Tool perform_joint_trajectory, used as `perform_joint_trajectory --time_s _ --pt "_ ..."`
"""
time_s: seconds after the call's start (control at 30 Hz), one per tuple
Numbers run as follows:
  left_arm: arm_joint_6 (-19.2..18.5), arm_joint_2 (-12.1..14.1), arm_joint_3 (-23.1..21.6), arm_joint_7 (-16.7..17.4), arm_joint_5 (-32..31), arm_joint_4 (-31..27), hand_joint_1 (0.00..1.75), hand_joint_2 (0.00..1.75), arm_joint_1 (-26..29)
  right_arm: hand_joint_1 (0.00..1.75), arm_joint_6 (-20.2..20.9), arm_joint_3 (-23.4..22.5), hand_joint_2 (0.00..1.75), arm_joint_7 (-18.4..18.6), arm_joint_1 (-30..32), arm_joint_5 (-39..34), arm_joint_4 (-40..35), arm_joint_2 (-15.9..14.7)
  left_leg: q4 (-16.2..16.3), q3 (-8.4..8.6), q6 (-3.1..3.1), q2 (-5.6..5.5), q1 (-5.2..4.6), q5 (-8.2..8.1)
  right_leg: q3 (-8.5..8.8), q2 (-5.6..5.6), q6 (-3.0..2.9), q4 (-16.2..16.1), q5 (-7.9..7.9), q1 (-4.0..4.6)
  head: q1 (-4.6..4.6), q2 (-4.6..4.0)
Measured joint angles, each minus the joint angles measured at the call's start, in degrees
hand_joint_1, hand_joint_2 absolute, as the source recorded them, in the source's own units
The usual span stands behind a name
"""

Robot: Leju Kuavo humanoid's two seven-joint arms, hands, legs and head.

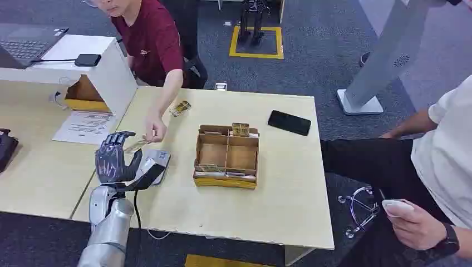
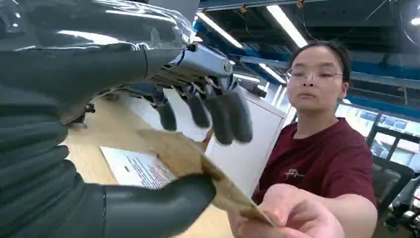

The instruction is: Pass the card to the sensor for recognition and then transmit it.

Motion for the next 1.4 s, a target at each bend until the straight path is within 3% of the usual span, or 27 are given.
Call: perform_joint_trajectory --time_s 0.37,0.6,0.67,0.73,0.8,0.9,1.07,1.4 --pt "0.00 0.07 0.00 -2.91 3.54 1.61 1.75 1.75 0.01 0.00 0.09 -0.20 1.75 0.26 0.00 0.61 0.00 0.00 0.00 0.00 0.00 0.00 0.00 0.00 0.00 0.00 0.00 0.00 0.00 0.00 -0.02 0.00" --pt "-0.50 0.22 -0.24 -2.62 12.49 6.57 1.75 1.75 -1.12 0.00 0.11 -0.87 1.75 0.26 0.00 0.85 0.00 0.02 0.01 0.01 0.00 0.00 0.00 0.00 -0.02 0.00 0.00 0.00 0.00 0.00 0.00 0.00" --pt "-2.01 0.55 -1.34 -1.55 16.75 8.18 1.75 1.75 -1.55 0.00 0.09 -1.29 1.75 0.26 -0.02 1.03 0.00 0.02 0.01 0.01 0.00 0.01 0.00 0.00 -0.02 0.01 0.00 0.00 0.00 0.00 0.00 0.00" --pt "-5.89 0.92 -3.55 0.14 22.79 8.66 1.75 1.75 -1.55 0.00 0.09 -1.71 1.75 0.28 0.03 1.16 0.00 0.11 0.01 0.01 0.00 0.03 0.00 0.00 -0.03 0.02 0.00 0.00 0.01 0.00 0.00 0.00" --pt "-12.14 1.42 -6.81 2.51 29.78 8.81 1.75 1.75 -1.54 0.00 0.09 -2.29 1.75 0.42 0.02 1.42 0.00 0.17 0.01 0.00 0.00 0.01 0.00 0.00 -0.02 0.00 0.00 0.00 0.01 0.00 0.00 0.00" --pt "-16.73 2.05 -10.58 5.07 33.93 8.79 1.75 1.75 -1.51 0.00 0.09 -3.08 1.75 0.42 0.03 1.95 0.00 0.33 0.01 -0.01 0.00 0.01 0.00 0.00 -0.02 0.01 0.00 0.00 0.01 0.00 0.00 0.00" --pt "-19.15 3.06 -14.95 7.35 36.11 8.79 1.75 1.75 -1.42 0.00 0.13 -3.76 1.75 0.28 0.07 2.05 0.00 0.37 0.00 -0.01 0.00 0.02 0.00 0.00 -0.02 0.01 0.00 0.00 0.00 -0.01 0.00 0.00" --pt "-18.10 5.38 -18.80 9.77 37.20 8.92 1.75 1.75 -1.39 0.00 0.17 -4.68 1.75 0.17 0.08 3.23 0.00 0.42 0.00 -0.01 0.00 0.02 0.00 0.00 -0.03 0.02 0.00 0.00 0.01 0.01 0.00 0.00"
